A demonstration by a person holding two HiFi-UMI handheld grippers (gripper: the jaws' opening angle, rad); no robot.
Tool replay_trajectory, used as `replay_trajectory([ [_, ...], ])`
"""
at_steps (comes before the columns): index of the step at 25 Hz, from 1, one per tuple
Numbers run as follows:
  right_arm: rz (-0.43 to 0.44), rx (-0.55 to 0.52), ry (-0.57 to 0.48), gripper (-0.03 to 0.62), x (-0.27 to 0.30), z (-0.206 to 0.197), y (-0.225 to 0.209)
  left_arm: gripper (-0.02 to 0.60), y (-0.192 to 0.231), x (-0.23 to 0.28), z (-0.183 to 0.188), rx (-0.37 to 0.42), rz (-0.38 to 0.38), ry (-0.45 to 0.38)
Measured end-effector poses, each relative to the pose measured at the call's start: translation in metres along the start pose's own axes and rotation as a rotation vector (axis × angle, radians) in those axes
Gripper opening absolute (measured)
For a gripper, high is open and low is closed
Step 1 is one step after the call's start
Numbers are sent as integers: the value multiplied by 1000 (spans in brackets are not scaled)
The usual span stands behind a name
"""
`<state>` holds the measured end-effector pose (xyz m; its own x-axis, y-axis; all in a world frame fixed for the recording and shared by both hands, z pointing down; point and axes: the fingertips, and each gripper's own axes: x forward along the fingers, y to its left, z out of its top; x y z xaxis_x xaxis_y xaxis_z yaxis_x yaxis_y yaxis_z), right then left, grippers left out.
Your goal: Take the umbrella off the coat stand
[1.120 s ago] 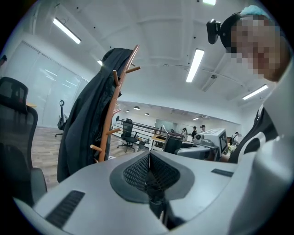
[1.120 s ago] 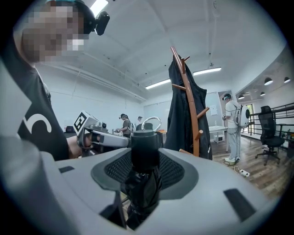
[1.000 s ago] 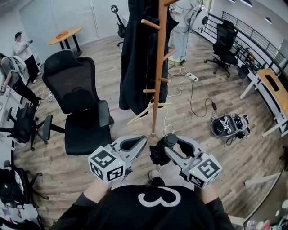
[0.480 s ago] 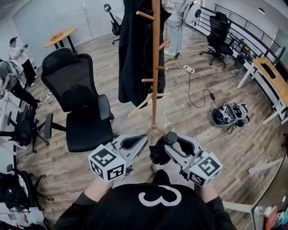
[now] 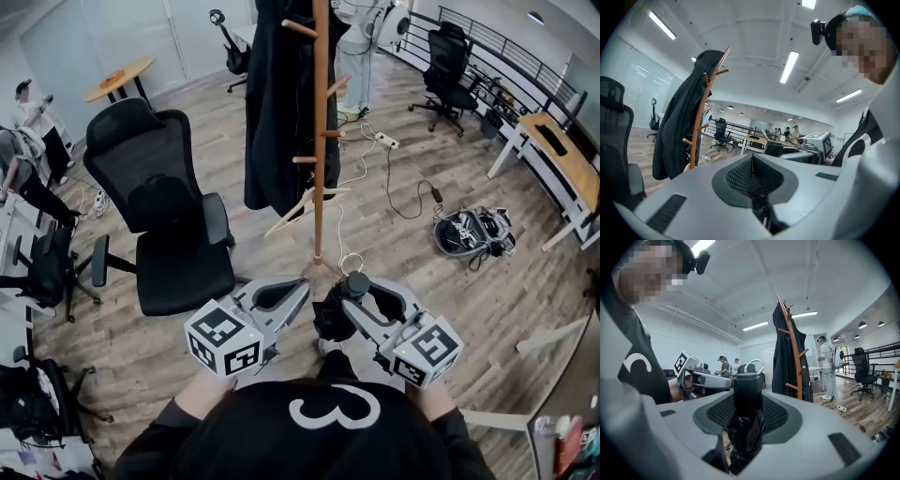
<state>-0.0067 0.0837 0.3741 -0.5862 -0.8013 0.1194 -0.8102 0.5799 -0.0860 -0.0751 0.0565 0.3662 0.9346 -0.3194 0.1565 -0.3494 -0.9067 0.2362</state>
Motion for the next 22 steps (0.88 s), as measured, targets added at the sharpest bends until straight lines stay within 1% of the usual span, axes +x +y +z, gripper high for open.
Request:
replay_trajectory([
  [7, -15, -3, -4, 189, -7, 0, 8, 17, -9, -6, 1, 10, -15, -11],
  [12, -25, -7, -3, 189, -9, 4, 13, 17, -14, -12, 5, 19, -20, -18],
  [18, -35, -7, -10, 189, -15, 8, 18, 17, -20, -17, 14, 39, -28, -47],
  [22, -41, -9, -9, 189, -14, 10, 19, 17, -21, -20, 15, 41, -32, -47],
])
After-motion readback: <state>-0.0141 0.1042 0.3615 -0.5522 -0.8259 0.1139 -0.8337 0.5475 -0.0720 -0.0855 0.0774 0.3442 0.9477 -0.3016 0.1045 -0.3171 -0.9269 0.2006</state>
